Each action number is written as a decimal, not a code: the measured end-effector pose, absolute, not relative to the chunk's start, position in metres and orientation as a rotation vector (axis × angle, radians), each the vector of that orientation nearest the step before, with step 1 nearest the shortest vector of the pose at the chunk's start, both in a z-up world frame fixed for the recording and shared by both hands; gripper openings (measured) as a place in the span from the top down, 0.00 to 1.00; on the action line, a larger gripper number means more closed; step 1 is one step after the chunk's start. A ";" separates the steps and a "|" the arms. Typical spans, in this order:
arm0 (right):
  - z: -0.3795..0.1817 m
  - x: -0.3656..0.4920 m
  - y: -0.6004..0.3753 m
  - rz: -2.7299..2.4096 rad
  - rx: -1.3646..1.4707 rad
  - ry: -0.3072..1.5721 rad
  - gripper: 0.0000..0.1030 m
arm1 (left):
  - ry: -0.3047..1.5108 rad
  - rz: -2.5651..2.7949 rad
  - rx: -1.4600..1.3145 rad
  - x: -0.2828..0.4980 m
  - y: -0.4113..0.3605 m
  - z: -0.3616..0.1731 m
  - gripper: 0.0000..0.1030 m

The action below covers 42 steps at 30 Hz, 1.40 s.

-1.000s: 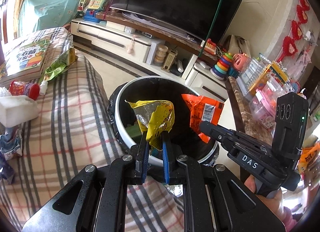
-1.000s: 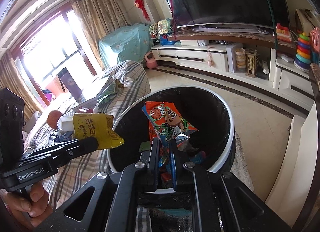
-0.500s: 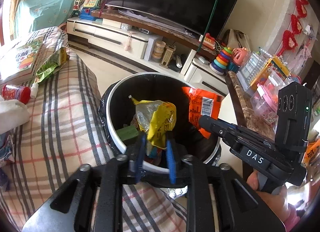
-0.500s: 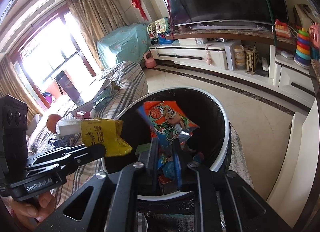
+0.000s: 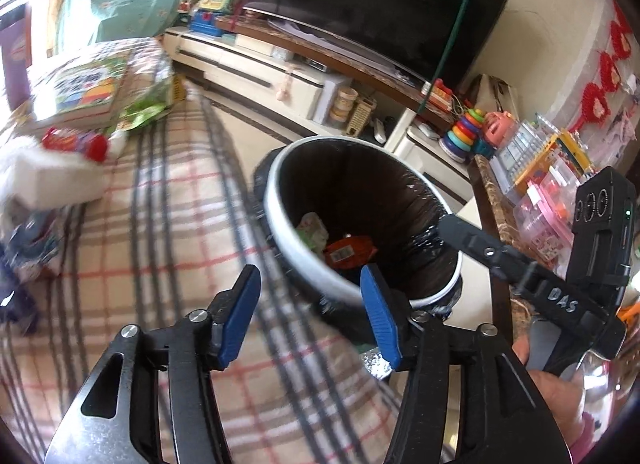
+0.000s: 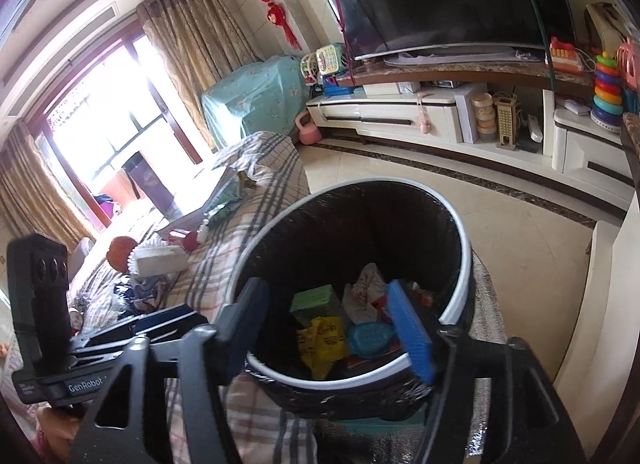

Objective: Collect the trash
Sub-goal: 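Move both open tools back over the bed toward the plastic wrappers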

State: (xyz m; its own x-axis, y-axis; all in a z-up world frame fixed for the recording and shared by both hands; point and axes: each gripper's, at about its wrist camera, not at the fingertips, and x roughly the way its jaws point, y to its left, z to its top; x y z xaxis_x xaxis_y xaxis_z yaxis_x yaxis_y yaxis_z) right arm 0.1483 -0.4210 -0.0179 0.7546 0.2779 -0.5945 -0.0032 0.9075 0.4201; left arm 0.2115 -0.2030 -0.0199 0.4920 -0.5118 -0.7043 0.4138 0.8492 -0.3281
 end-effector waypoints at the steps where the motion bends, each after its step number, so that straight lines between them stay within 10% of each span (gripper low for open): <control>1: -0.016 0.147 -0.417 0.162 0.407 0.698 0.25 | 0.896 -0.548 -0.133 0.209 -0.195 -0.021 0.46; 42: -0.015 0.152 -0.276 0.395 0.282 0.754 0.13 | 0.858 -0.192 -0.385 0.205 -0.012 -0.032 0.26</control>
